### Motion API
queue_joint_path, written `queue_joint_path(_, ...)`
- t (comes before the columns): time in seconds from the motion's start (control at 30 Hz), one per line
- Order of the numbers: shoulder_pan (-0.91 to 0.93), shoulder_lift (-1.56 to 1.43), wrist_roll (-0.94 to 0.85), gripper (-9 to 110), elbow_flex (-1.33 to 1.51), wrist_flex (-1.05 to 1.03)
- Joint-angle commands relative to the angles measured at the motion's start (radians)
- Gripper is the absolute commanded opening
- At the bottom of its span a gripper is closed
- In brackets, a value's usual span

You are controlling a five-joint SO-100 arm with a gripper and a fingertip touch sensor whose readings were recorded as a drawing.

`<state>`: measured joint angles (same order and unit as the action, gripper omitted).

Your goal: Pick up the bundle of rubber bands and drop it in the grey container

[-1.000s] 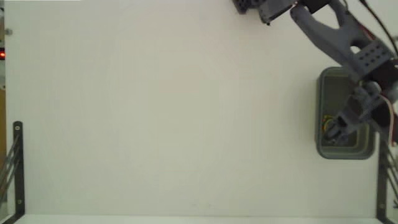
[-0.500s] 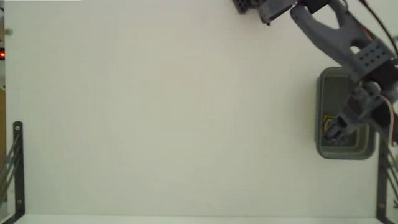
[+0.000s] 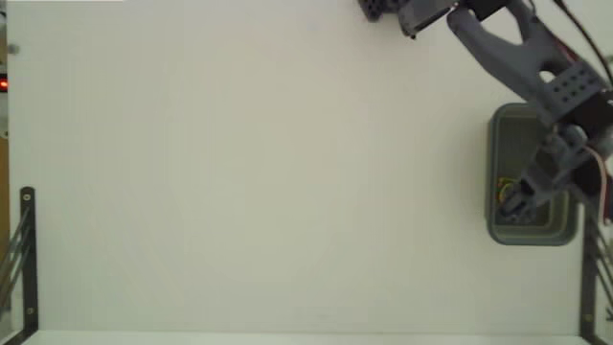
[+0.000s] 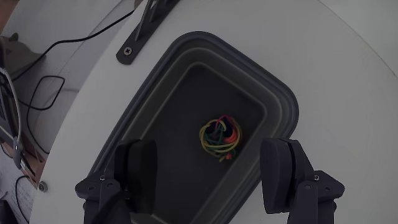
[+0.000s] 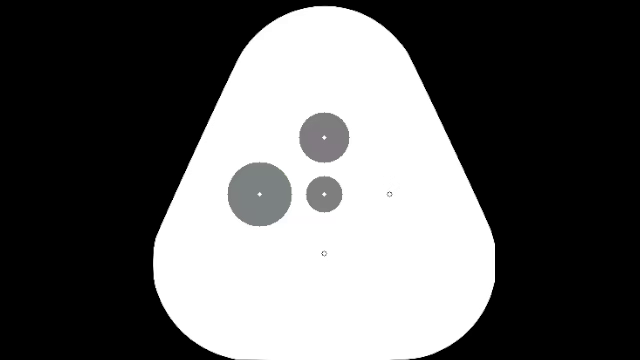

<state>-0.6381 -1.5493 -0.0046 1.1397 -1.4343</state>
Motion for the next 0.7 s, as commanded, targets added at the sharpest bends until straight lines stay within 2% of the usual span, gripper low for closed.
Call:
queue_joint_path(0.0, -0.015, -0.076, 0.005, 110, 0.01, 0.008)
queue_joint_path(0.67, 0.032, -0.137, 0.005, 110, 0.071, 0.008)
